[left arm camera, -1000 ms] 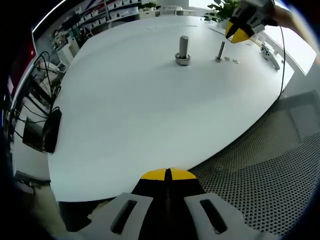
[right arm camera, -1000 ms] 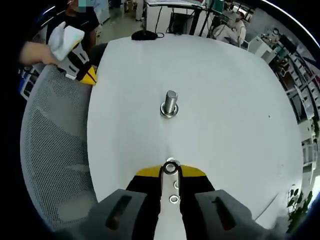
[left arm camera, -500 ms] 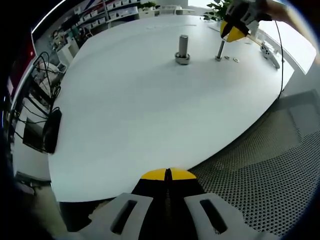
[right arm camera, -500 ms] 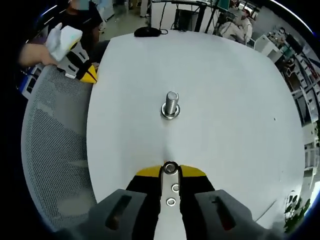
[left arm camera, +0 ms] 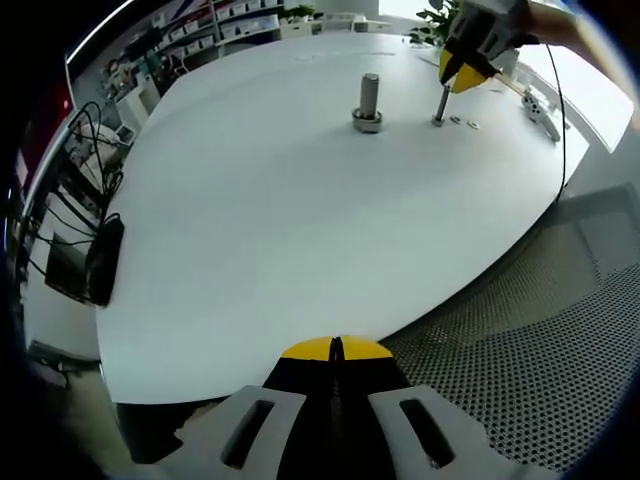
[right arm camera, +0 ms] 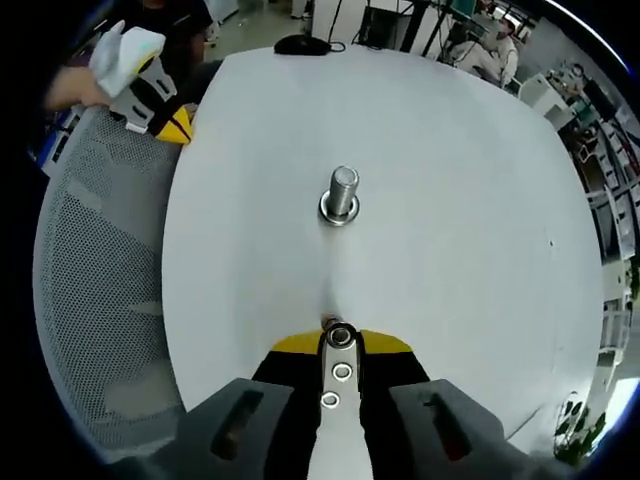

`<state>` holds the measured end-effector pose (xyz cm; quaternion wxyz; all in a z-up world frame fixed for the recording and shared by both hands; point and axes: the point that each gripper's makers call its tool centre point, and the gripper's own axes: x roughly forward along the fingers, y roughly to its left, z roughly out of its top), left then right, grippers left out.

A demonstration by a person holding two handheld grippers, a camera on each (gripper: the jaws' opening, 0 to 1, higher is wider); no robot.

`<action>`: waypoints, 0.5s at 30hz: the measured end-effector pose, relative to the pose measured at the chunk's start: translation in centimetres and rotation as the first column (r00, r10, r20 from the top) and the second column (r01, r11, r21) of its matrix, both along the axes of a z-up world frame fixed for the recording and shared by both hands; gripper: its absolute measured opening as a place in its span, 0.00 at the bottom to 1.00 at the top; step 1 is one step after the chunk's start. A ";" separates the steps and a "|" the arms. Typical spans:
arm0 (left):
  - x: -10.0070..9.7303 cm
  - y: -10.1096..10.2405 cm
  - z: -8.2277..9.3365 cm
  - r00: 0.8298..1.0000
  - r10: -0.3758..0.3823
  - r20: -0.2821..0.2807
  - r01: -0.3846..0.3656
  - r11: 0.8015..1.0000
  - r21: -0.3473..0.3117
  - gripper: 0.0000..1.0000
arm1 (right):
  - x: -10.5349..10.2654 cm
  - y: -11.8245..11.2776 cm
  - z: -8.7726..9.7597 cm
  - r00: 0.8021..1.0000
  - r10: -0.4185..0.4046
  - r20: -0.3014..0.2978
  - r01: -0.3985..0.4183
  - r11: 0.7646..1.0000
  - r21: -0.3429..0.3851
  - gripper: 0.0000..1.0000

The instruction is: Place the washer onto the threaded stud by aligning its center hole with the stud, sliding it down to the base, and recovering from edge contact or off-axis alignment until the washer reaches the visible bottom stop.

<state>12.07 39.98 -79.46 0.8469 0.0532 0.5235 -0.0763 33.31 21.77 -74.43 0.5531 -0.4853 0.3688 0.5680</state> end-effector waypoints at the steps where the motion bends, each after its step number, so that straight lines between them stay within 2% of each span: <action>1: 0.0 0.0 0.0 1.000 0.000 0.001 0.000 1.000 0.000 0.00 | 0.0 0.0 -0.2 1.000 0.002 -0.002 -0.002 1.000 -0.005 0.14; 15: 0.1 0.0 0.1 1.000 0.011 0.010 -0.011 1.000 -0.010 0.00 | -0.3 -0.4 -2.4 0.999 -0.010 -0.031 0.009 0.999 -0.038 0.14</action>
